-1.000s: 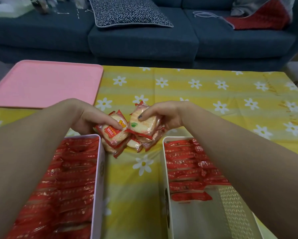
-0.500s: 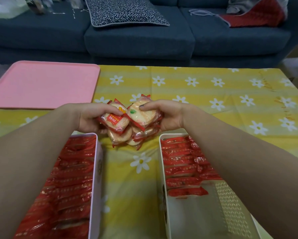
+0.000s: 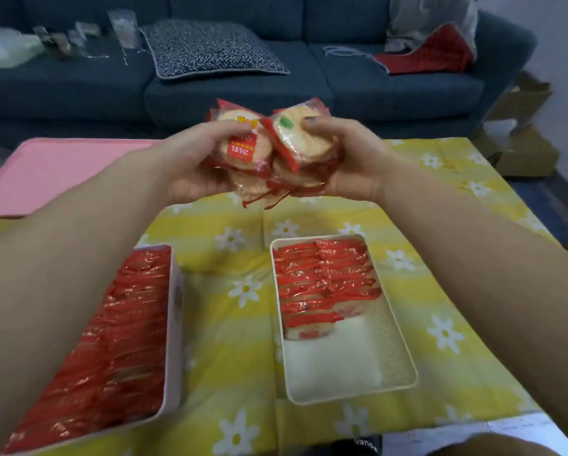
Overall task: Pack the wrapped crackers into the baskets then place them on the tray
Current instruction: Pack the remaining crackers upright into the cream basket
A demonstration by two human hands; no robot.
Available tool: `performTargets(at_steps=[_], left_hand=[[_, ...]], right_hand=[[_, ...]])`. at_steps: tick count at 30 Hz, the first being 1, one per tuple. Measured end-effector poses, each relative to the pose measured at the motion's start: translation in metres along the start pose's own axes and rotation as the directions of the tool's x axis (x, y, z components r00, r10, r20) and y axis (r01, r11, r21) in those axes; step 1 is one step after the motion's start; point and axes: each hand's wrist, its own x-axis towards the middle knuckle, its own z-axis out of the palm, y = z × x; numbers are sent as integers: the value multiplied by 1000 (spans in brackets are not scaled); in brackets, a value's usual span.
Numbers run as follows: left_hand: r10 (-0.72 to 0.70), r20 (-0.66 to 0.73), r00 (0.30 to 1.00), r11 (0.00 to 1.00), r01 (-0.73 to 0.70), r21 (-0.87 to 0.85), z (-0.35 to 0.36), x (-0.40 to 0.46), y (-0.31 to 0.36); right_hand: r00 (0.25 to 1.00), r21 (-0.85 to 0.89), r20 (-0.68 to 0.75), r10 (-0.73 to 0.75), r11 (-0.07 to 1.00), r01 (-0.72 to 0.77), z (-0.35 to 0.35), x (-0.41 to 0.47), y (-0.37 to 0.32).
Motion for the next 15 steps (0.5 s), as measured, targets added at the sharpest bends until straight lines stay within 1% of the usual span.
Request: performTargets(at_steps=[4,7,9,12,15], left_hand=[[32,86,996,999,-29,-31,50,-49,-17],[19,108,994,1000,-17,-15,77,-80,-57],[6,105,994,1000,-2,-30,84,-92,-85],[10,157,988,998,-20,59,86,-107,-121],[75,242,967,976,-121,183,81,-113,-148]], right_hand=[[997,75,-23,-74,994,75,-20,-76,5],[993,182,-59,-102,977,111,-38,-123,37],[991,204,-86,-100,972,116,-49,-146,63],[993,131,-97,-74,988,86,-61,-169,94],[991,-45,-114,-66,997,62,-69,-178,111]])
